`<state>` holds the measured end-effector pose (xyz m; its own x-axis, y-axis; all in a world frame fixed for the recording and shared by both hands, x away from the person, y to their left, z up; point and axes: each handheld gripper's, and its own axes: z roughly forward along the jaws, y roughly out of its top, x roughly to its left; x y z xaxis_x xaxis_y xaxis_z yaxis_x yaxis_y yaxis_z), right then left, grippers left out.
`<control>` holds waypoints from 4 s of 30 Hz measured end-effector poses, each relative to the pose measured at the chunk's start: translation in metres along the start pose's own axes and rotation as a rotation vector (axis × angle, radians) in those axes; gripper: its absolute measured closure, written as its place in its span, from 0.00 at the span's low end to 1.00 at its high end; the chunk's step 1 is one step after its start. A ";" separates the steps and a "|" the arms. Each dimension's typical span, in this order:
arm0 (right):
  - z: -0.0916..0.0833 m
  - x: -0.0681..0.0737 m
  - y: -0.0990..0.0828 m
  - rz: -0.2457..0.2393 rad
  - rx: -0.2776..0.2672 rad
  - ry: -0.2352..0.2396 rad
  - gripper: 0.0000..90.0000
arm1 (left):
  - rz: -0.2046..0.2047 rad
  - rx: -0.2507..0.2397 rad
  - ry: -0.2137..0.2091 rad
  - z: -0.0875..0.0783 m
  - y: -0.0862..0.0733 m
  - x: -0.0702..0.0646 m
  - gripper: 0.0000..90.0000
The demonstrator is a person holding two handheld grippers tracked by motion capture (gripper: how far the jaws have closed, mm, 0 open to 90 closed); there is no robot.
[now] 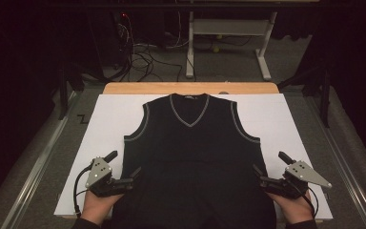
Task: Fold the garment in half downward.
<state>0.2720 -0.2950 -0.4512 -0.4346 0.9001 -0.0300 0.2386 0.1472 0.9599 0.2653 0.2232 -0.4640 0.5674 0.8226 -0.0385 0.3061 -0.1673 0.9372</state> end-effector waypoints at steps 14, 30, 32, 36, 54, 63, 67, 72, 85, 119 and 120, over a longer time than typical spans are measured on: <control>0.002 0.000 -0.002 -0.008 0.011 0.006 0.00 | -0.032 0.005 -0.027 0.002 -0.001 0.005 0.00; 0.002 0.001 -0.001 -0.021 0.016 0.001 0.00 | -0.060 0.002 -0.023 0.001 -0.001 0.008 0.00; 0.003 0.001 0.000 -0.020 0.022 -0.002 0.00 | -0.073 0.008 -0.026 0.001 -0.001 0.008 0.00; 0.004 0.001 0.001 -0.038 0.046 -0.021 0.00 | -0.096 0.041 -0.027 0.003 -0.001 0.010 0.00; 0.037 -0.008 -0.002 -0.020 0.288 -0.058 0.14 | -0.151 0.295 0.033 0.030 -0.003 0.032 0.10; 0.058 -0.019 -0.002 0.017 0.404 -0.065 0.40 | -0.196 0.413 0.056 0.046 -0.004 0.042 0.33; 0.068 -0.026 -0.003 0.045 0.443 -0.093 0.48 | -0.176 0.417 0.072 0.049 -0.004 0.042 0.46; 0.073 -0.025 -0.002 0.058 0.474 -0.085 0.64 | -0.176 0.417 0.084 0.050 -0.004 0.043 0.58; 0.070 -0.019 -0.004 0.044 0.452 -0.031 0.95 | -0.220 0.409 0.027 0.048 -0.005 0.049 0.88; -0.020 -0.004 -0.014 0.008 0.324 0.057 0.96 | -0.135 0.348 -0.081 -0.034 -0.009 0.020 0.89; -0.027 -0.002 -0.017 -0.002 0.325 0.062 0.96 | -0.126 0.360 -0.081 -0.039 -0.011 0.015 0.89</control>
<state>0.2459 -0.3100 -0.4596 -0.4852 0.8744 -0.0052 0.4983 0.2813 0.8201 0.2407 0.2589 -0.4617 0.5625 0.8056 -0.1859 0.6176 -0.2599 0.7423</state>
